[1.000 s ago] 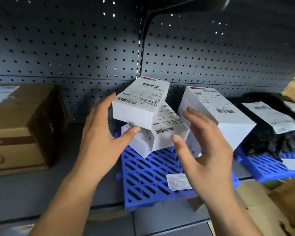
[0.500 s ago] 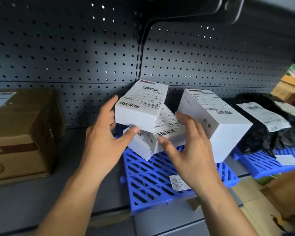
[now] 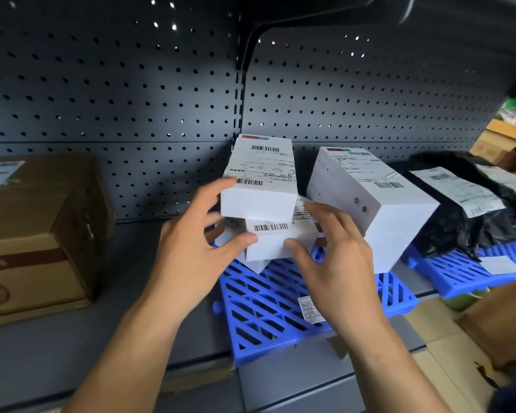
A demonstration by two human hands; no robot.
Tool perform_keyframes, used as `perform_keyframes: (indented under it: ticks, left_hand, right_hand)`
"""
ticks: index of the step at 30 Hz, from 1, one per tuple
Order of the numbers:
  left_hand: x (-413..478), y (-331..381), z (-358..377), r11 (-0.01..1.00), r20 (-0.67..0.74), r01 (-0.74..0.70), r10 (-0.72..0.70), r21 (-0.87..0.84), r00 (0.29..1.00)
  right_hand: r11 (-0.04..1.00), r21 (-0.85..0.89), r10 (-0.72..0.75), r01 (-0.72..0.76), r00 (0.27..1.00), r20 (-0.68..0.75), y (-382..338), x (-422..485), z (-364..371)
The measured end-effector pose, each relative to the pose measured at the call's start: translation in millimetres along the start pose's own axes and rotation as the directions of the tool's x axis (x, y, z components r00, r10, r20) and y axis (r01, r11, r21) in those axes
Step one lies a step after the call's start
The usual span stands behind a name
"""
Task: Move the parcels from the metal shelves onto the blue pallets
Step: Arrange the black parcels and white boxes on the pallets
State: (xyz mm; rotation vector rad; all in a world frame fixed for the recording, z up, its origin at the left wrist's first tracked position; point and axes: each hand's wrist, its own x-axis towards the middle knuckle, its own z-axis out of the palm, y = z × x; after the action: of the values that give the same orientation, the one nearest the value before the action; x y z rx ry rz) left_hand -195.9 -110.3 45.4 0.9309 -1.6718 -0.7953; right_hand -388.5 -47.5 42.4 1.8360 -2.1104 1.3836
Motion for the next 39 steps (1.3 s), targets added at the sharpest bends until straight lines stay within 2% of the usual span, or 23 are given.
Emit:
perform_keyframes:
  ticks: [9, 20, 29, 39]
  left_hand:
    - [-6.9, -1.5, 3.8, 0.994, -0.023, -0.072, 0.07, -0.082, 0.997]
    - [-6.1, -4.3, 7.8, 0.992, -0.067, -0.111, 0.107, -0.064, 0.992]
    - [-1.4, -12.4, 7.4, 0.993, -0.074, -0.121, 0.12, -0.004, 0.99]
    - [9.3, -14.9, 1.5, 0.996, -0.029, -0.075, 0.073, -0.044, 0.997]
  right_hand:
    - [0.987, 0.155, 0.045, -0.037, 0.998, -0.05, 7.3, -11.6, -2.7]
    - [0.975, 0.222, 0.015, -0.005, 0.999, -0.043, 10.1, -16.8, -4.5]
    - [0.909, 0.41, 0.113, -0.078, 0.992, -0.062, 13.7, -12.1, 6.4]
    - [0.877, 0.456, 0.216, -0.151, 0.972, -0.093, 7.7, -10.9, 14.4]
